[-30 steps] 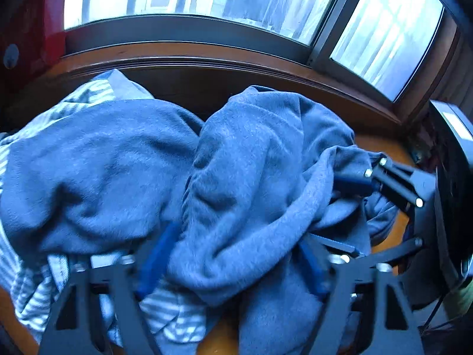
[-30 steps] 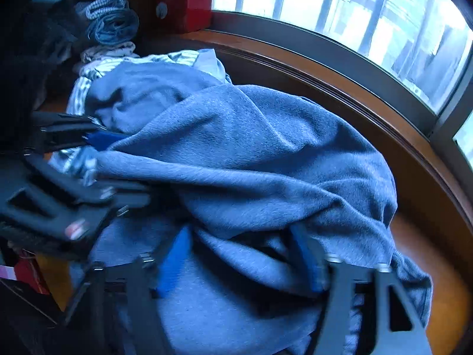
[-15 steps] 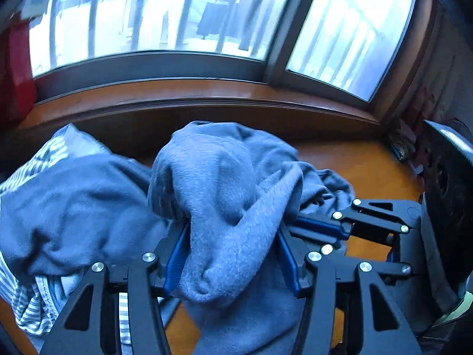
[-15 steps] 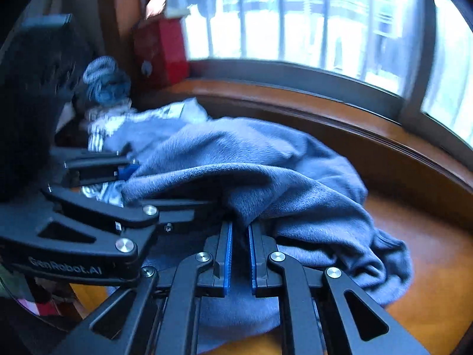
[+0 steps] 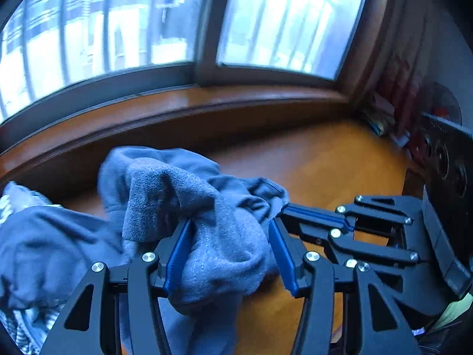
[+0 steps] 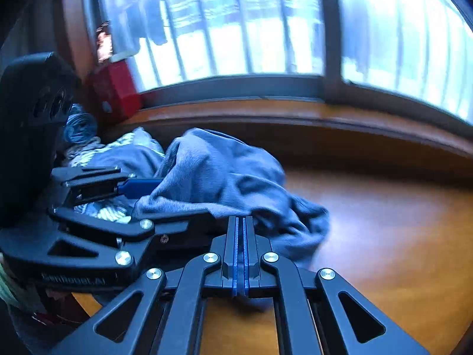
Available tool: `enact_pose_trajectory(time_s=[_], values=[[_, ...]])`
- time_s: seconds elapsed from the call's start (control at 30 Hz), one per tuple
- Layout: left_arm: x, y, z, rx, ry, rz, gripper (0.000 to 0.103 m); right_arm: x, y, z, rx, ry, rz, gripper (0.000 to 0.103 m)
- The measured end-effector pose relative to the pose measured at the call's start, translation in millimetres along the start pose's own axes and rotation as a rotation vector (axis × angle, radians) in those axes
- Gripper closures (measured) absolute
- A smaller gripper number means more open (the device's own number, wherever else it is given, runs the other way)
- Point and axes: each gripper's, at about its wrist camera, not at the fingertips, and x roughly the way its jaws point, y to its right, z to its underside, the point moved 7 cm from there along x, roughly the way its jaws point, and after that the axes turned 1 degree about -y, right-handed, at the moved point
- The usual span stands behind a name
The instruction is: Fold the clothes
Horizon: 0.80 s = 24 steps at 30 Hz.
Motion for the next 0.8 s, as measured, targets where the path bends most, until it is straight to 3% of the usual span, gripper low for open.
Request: enact_pose_trajectory(time_s=[0.2,0.3,0.37,0.4,0.43,0.5,0.63,0.8], values=[[39.8,27.0,17.4,0.075,-0.087,-0.027,0.053,16.7,31.9,20.0,0.066,-0.088,0.034,0.099],[35.9,36.5,25.0,0.131,-0.085,-0.082,0.051,25.2,42.1,24.3,0.092,-0.132,0.042,0.098],[25.4,37.9,26.9,0.143,-0.072,-0.099,0.045,27.6,46.6,17.4,0.091,-0.148,0.045,0.092],[14.7,33.7,28.3,0.134,-0.053,-0.114,0.038,27.3,46.9,13.7,0.086,-0.146,0.048,0.082],[4.1,29.6,29.8,0.125,-0.035,-0.129,0.034,26.0,44.8,7.7,0.074,-0.136,0.055,0.064],[-17.4,21.2,32.6,0.108,0.002,-0.158,0.029,24.8,34.9,-5.5,0.038,-0.114,0.053,0.047],[-57.8,-3.2,40.1,0.05,0.072,-0.22,0.018,27.8,0.4,-32.4,-0.055,-0.073,0.002,0.041],[-47.5,-47.9,59.5,-0.074,0.018,-0.262,0.017,51.1,-46.8,-47.6,-0.185,-0.09,-0.041,0.038]])
